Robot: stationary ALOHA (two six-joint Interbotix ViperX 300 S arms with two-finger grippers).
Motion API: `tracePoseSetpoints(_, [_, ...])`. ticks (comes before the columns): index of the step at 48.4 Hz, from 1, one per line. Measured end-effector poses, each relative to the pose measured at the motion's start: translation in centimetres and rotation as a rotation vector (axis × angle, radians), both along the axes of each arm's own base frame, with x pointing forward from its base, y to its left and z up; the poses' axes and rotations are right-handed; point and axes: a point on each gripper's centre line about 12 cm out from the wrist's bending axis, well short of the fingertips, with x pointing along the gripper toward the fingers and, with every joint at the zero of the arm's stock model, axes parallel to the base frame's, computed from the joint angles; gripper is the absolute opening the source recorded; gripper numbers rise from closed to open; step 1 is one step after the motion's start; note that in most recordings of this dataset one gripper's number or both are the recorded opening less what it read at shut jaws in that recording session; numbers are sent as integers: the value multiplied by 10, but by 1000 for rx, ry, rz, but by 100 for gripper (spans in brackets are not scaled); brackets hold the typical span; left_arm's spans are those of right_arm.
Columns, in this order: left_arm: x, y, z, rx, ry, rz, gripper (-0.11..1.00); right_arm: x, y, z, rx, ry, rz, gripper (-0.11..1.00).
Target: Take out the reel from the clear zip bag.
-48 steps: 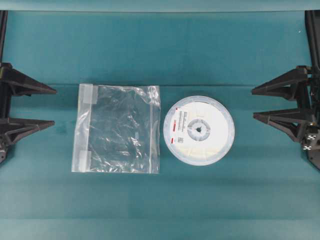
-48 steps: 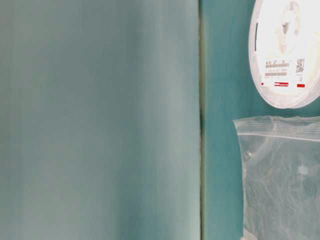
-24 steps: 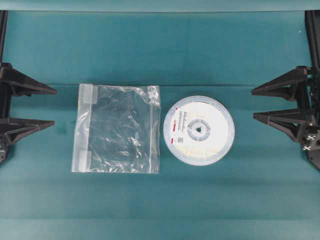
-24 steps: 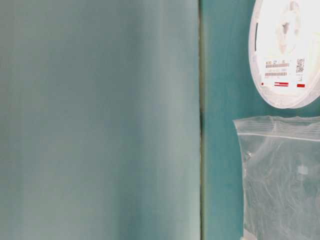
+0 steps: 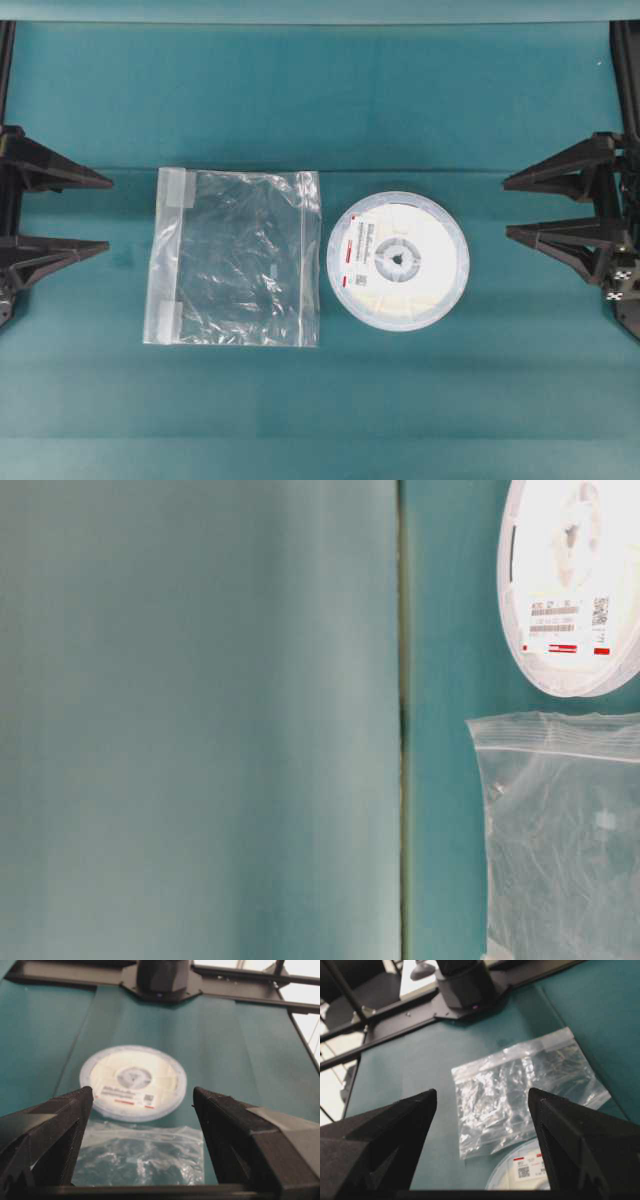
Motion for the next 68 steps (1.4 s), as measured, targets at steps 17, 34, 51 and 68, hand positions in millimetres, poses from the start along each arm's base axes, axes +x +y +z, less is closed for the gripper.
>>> tracePoseSetpoints(17, [0,0,0,1,2,0,89,0,0,0,-2,0,0,89])
tracePoseSetpoints(34, [0,0,0,2,-1,0,89,-2,0,2,-2,-12,0,89])
tracePoseSetpoints(51, [0,0,0,2,-1,1,89,-4,-1,3,0,-20,-3,89])
tracePoseSetpoints(68, [0,0,15,12,-44,-1,89,-4,-1,1,-2,-15,-4,89])
